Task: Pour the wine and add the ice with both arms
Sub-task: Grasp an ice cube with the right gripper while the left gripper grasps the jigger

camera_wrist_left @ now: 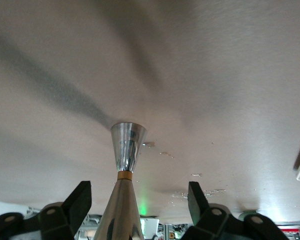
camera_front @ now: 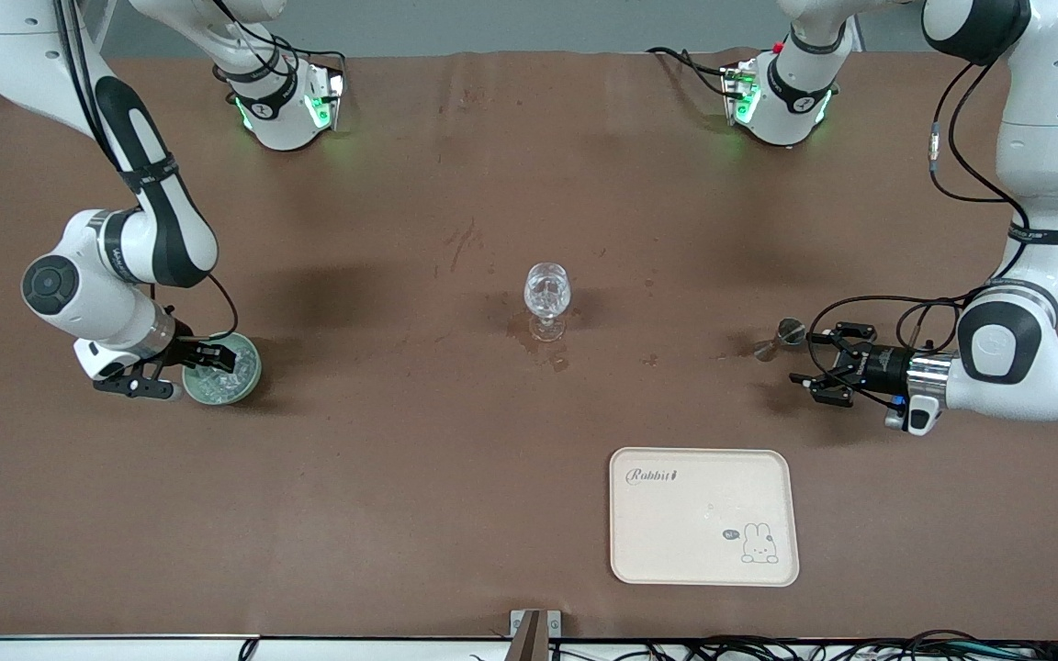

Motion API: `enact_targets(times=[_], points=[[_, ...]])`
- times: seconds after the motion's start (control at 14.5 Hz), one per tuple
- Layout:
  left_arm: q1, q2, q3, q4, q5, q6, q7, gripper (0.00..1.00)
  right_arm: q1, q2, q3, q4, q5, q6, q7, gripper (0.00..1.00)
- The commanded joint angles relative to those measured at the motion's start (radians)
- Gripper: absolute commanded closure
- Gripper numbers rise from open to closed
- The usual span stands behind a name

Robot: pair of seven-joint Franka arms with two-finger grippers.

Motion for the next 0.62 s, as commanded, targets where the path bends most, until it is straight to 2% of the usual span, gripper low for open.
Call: enact_targets(times=[0.0, 0.55], points=[[0.0, 0.011, 0.001, -0.012, -0.021, -0.017, -0.02, 0.16, 0.004, 0.001, 0.001, -0.023, -0.001, 0.033, -0.012, 0.37], [0.003, 0.037, -0.002, -0.035, -0.065, -0.08, -0.011, 0.38, 0.002, 0.001, 0.001, -0.036, -0.017, 0.025, -0.012, 0.56]])
